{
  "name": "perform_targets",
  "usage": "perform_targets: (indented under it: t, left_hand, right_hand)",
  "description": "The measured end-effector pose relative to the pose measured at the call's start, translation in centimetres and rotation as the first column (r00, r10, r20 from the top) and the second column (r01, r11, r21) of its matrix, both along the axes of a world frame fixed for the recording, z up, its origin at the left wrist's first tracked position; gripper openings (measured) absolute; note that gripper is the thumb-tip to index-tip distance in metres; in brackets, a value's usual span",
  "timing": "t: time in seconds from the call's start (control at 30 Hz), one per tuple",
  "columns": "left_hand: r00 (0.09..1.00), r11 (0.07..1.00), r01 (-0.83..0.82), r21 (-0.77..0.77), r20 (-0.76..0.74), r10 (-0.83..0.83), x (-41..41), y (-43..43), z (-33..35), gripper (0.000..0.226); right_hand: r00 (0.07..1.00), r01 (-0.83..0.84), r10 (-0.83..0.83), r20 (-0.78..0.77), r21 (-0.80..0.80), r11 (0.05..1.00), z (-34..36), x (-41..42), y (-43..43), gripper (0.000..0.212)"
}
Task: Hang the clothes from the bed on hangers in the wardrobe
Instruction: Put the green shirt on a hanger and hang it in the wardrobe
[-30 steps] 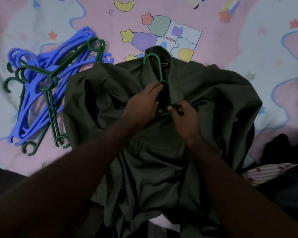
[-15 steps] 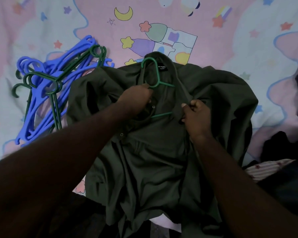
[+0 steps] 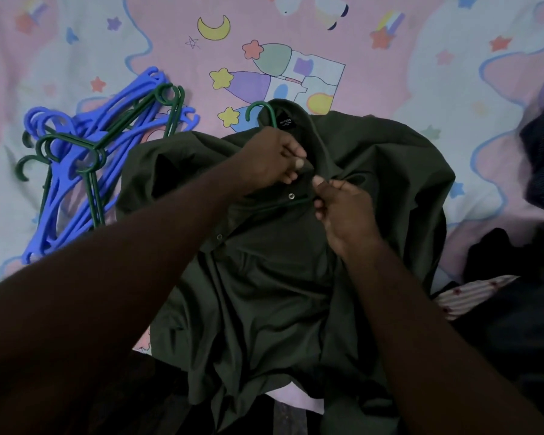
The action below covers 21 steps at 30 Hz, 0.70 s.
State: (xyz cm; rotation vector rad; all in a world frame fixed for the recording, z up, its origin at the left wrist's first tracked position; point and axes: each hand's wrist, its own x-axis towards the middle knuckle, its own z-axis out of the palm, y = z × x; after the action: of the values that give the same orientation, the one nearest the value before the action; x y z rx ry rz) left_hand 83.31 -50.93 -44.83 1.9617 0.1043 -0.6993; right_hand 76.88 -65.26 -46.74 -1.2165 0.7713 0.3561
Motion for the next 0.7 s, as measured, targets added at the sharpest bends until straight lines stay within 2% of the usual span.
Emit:
perform_targets:
  t: [0.1, 0.23, 0.33, 0.53, 0.7]
  left_hand:
    - [0.996, 0.997, -0.053, -0.062, -0.081, 0.048, -0.4, 0.8, 0.3, 0.014]
    - [1.0, 0.998, -0.017, 0.056, -0.022, 0.018, -0.7, 1.3, 0.6, 0.012]
    - [0.997, 0.997, -0.069, 0.033, -0.029, 0.069, -0.8, 1.6, 0.5, 0.013]
    - [0.976, 0.978, -0.172, -0.116, -0.151, 0.154, -1.2, 1.7, 0.9, 0.013]
    - [0.972, 0.976, -0.185, -0.116, -0.169, 0.164, -1.6, 1.8, 1.1, 0.015]
  right_hand:
    - [0.993, 0.113, -0.106, -0.045, 0.228, 0.967, 0.4, 0.1, 0.4, 0.021]
    - [0.992, 0.124, -0.114, -0.048, 0.344, 0.931, 0.9, 0.0, 0.9, 0.02]
    - [0.993, 0.122, -0.116, -0.039, 0.365, 0.923, 0.7, -0.1, 0.9, 0.018]
    - [0.994, 0.085, -0.102, 0.036, 0.325, 0.942, 0.3, 0.0, 1.4, 0.013]
    - [0.994, 0.047, -0.074, 0.085, 0.28, 0.959, 0.2, -0.2, 2.1, 0.018]
